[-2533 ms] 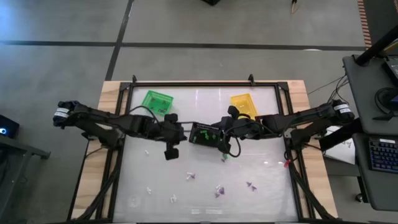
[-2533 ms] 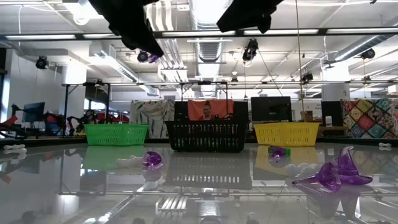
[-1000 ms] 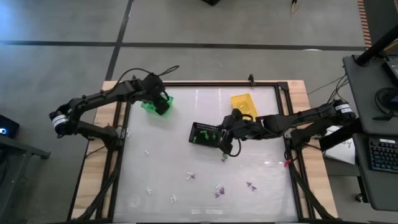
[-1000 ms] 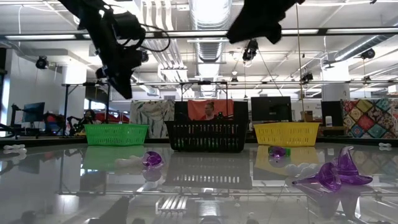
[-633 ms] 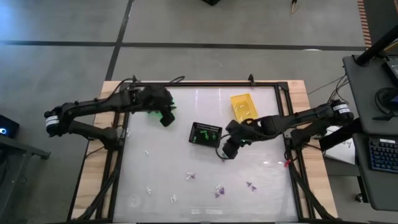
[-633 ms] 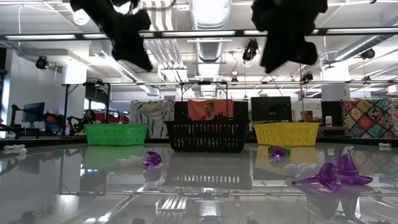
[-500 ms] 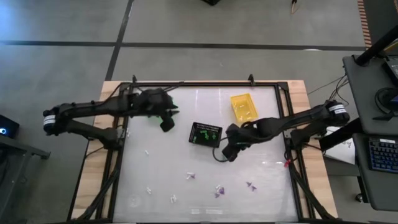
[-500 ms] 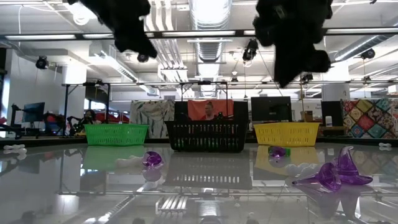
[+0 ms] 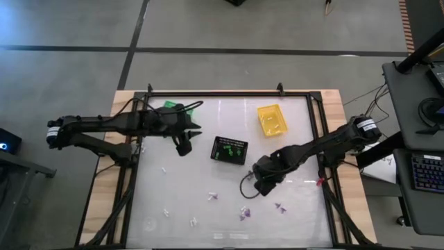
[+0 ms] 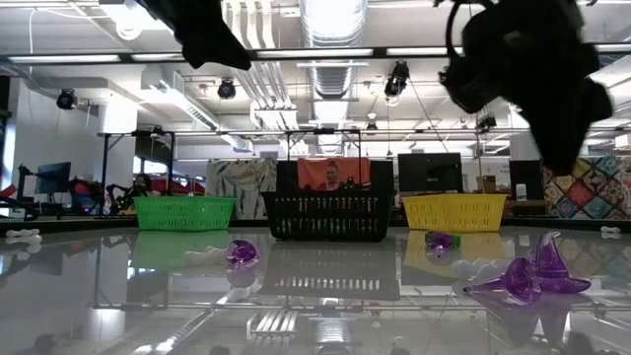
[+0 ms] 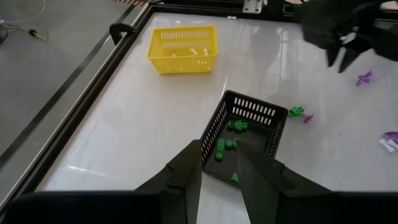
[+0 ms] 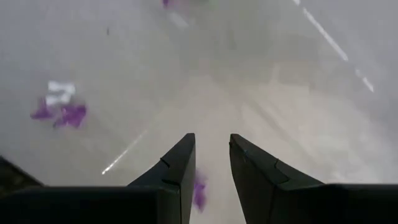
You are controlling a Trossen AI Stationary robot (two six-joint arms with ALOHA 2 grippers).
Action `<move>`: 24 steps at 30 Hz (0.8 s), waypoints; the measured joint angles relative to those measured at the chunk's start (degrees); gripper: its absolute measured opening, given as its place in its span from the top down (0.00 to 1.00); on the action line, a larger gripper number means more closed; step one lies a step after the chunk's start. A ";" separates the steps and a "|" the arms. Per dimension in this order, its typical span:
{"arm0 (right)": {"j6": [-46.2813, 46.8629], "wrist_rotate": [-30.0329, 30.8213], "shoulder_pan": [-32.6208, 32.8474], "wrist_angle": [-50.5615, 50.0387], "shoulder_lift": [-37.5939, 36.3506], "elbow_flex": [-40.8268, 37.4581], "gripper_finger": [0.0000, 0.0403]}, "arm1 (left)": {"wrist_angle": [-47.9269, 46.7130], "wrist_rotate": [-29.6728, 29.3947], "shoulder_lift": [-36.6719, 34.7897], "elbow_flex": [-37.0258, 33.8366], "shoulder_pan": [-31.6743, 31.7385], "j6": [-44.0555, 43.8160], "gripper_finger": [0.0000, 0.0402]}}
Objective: Sort Halloween decoration
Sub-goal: Put the purple witch hat toy into the green bin
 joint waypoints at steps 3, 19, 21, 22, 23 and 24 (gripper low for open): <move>4.16 -0.76 3.09 -0.87 0.04 -0.02 0.77 | 0.19 -0.02 0.24 0.00 0.00 0.19 0.80; 21.91 -1.84 16.00 0.01 0.43 0.00 0.77 | 0.21 0.00 0.24 0.00 0.00 0.22 0.80; 21.25 -1.67 17.06 0.57 1.07 0.00 0.77 | 0.18 0.01 0.24 0.00 0.00 0.22 0.80; 19.70 -1.60 17.50 1.18 1.58 0.00 0.77 | 0.18 0.03 0.24 0.00 0.00 0.22 0.80; 17.48 -1.35 17.94 1.43 2.02 0.01 0.77 | 0.18 0.03 0.24 0.00 0.00 0.22 0.80; 15.22 -1.08 18.45 1.26 2.67 0.02 0.77 | 0.18 0.03 0.24 0.00 0.00 0.22 0.80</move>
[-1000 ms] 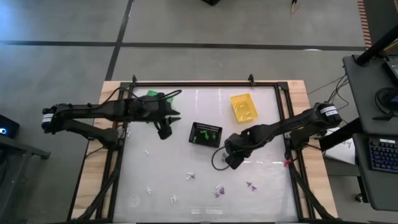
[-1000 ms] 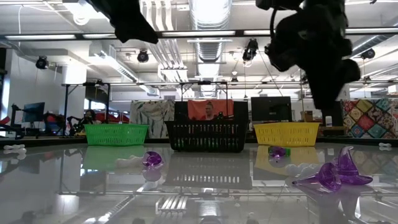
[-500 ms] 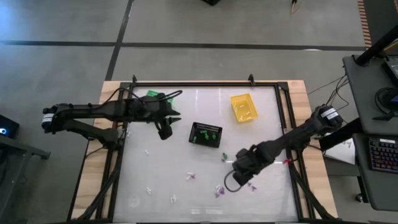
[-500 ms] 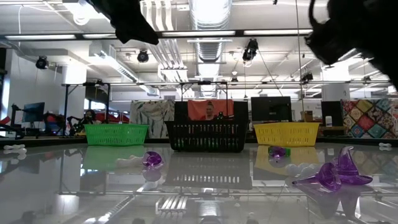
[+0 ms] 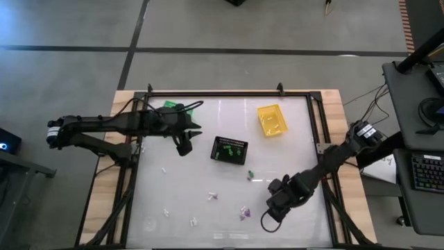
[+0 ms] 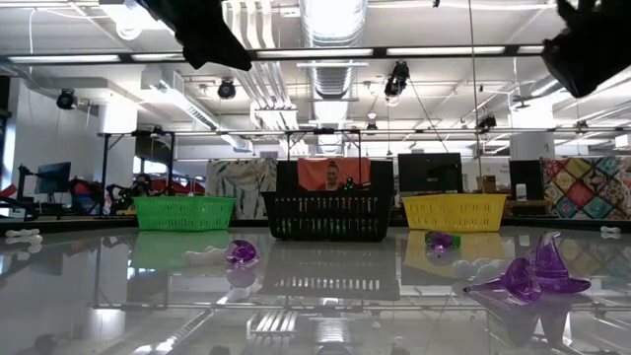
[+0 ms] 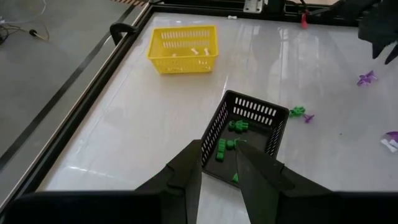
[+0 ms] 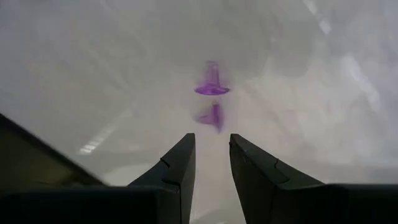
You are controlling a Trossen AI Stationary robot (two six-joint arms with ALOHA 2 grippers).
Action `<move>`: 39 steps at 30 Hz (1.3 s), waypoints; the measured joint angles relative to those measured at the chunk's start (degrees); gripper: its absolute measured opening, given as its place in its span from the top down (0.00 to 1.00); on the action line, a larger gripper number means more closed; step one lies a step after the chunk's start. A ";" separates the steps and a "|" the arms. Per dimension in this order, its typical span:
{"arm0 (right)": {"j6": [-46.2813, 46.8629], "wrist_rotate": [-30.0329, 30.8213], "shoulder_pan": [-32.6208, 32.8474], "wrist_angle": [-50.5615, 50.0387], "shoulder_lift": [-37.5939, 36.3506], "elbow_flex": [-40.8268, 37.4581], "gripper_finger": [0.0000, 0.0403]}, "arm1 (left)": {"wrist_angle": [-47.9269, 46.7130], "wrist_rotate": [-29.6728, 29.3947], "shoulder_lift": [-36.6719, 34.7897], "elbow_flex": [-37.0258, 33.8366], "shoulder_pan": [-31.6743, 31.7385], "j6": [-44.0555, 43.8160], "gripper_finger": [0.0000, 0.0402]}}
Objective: Sort Halloween decoration
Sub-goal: Put the purple witch hat toy into the green bin
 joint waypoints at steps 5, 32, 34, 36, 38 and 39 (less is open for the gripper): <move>-5.15 -0.11 2.05 -0.27 1.72 0.00 0.76 | 0.02 0.02 0.00 0.00 0.00 0.00 0.80; -15.10 5.15 7.84 2.83 7.93 -0.02 0.69 | 0.04 0.07 0.00 -0.07 0.00 0.22 0.80; -15.10 6.36 7.84 2.86 7.75 -0.02 0.68 | 0.04 0.07 0.00 -0.07 0.00 0.22 0.80; -15.15 6.64 7.83 2.99 7.69 -0.02 0.68 | 0.02 0.07 0.00 -0.07 0.00 0.22 0.80; -15.54 7.18 7.81 2.99 7.74 -0.02 0.67 | 0.04 0.07 0.00 -0.07 0.00 0.22 0.80; -15.54 7.40 7.79 3.13 7.92 -0.02 0.67 | 0.04 0.07 0.00 -0.09 0.00 0.22 0.80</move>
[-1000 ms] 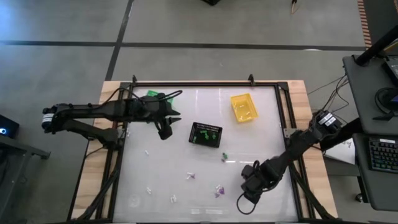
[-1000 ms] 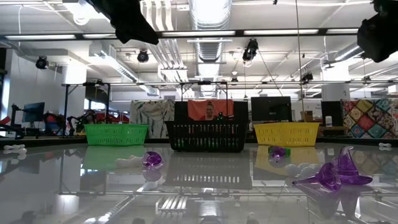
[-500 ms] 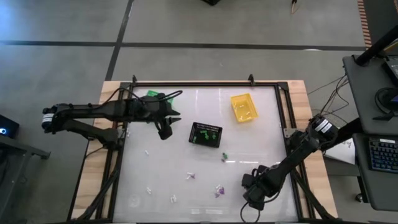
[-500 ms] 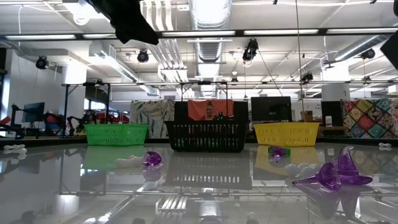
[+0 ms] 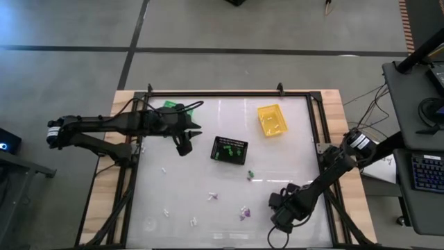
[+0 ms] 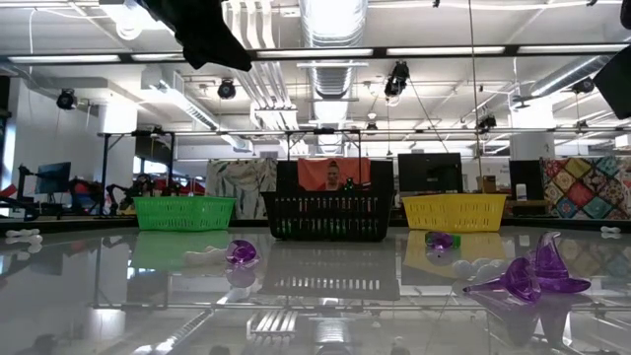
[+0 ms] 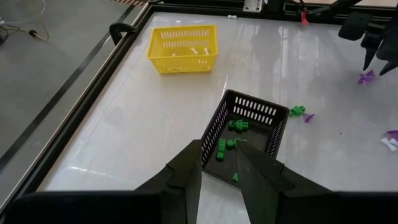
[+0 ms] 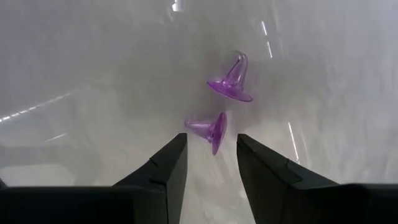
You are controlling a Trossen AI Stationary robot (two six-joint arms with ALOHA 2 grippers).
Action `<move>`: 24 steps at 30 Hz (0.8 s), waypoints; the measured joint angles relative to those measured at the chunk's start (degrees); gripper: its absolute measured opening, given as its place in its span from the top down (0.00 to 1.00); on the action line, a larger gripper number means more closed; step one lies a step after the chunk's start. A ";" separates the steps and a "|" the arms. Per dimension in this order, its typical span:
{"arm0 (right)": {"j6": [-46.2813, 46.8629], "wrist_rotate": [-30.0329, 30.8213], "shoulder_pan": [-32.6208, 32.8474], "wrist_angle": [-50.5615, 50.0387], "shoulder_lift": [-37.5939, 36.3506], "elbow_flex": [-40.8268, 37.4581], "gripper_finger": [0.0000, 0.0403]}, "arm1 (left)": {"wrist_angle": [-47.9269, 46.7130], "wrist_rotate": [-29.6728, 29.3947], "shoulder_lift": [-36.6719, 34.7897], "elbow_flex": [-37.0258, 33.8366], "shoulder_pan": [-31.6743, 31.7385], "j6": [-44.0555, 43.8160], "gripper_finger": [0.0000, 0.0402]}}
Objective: Sort Halloween decoration
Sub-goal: Put the purple witch hat toy into the green bin
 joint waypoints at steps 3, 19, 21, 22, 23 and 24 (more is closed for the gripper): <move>-0.21 0.23 -0.07 0.09 0.52 0.00 0.69 | 0.01 0.00 0.00 0.00 0.00 0.00 0.80; -2.38 -0.45 -0.09 0.23 0.72 0.00 0.98 | 0.01 0.00 0.00 0.00 0.00 0.00 0.80; -2.47 -0.78 -0.09 0.06 0.17 0.00 0.98 | 0.01 0.00 0.00 0.00 0.00 0.00 0.80; -2.49 -0.83 -0.09 0.01 -0.34 0.00 0.98 | 0.03 0.00 0.00 0.00 0.00 0.00 0.80; -2.50 -0.84 -0.09 0.03 -1.00 0.00 0.98 | 0.01 0.00 0.00 0.00 0.00 0.00 0.80; -2.51 -0.83 -0.09 -0.01 -1.67 0.00 0.98 | 0.01 0.00 0.00 0.00 0.00 0.00 0.80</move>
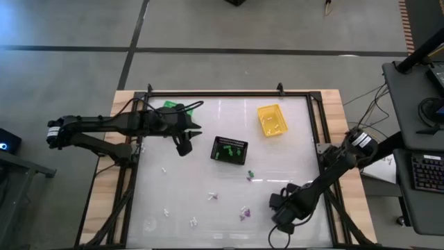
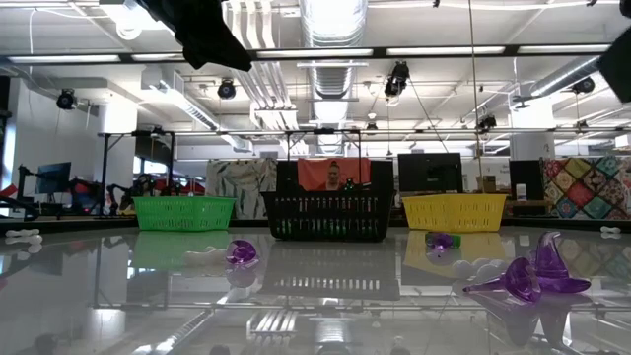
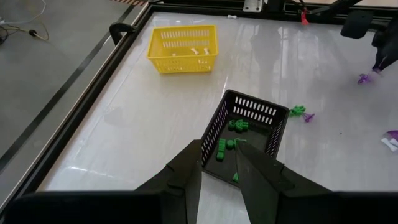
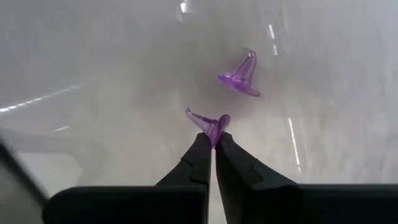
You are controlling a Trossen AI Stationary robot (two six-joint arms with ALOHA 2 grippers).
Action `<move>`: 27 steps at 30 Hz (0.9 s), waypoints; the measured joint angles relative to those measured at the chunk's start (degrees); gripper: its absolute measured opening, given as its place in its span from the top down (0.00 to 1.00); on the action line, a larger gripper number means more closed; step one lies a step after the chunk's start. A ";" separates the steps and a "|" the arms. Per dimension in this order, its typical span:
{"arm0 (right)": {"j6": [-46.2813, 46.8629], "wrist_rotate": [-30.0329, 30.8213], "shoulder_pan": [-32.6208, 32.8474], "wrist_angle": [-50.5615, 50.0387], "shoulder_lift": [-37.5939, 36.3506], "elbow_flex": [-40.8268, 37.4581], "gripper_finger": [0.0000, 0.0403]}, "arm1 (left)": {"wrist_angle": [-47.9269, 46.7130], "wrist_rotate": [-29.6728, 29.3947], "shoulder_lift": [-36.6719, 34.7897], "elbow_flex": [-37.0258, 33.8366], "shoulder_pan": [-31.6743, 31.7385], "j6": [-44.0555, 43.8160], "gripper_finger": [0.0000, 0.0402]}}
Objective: Sort Halloween decoration
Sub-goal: Put the purple witch hat toy into the green bin
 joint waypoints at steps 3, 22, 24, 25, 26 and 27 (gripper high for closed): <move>0.13 0.67 0.00 -0.25 -1.90 0.00 0.98 | 0.00 0.00 0.00 0.00 0.00 0.00 0.80; -39.46 15.59 -22.31 28.41 -5.38 0.00 0.98 | 11.67 0.02 0.00 -3.39 -2.33 2.49 0.80; -45.65 15.59 -26.56 33.60 -5.38 0.00 0.98 | 11.25 0.02 -0.11 -3.41 -2.69 2.49 0.80; -48.54 15.62 -28.68 36.02 -5.28 0.00 0.98 | 11.09 0.02 -0.31 -3.42 -2.79 2.48 0.80; -51.09 15.68 -30.80 38.66 -5.00 0.00 0.98 | 10.91 0.02 -0.72 -3.43 -2.91 2.42 0.80; -53.05 15.62 -32.76 41.26 -4.78 0.00 0.98 | 10.70 0.02 -1.27 -3.43 -3.07 2.34 0.80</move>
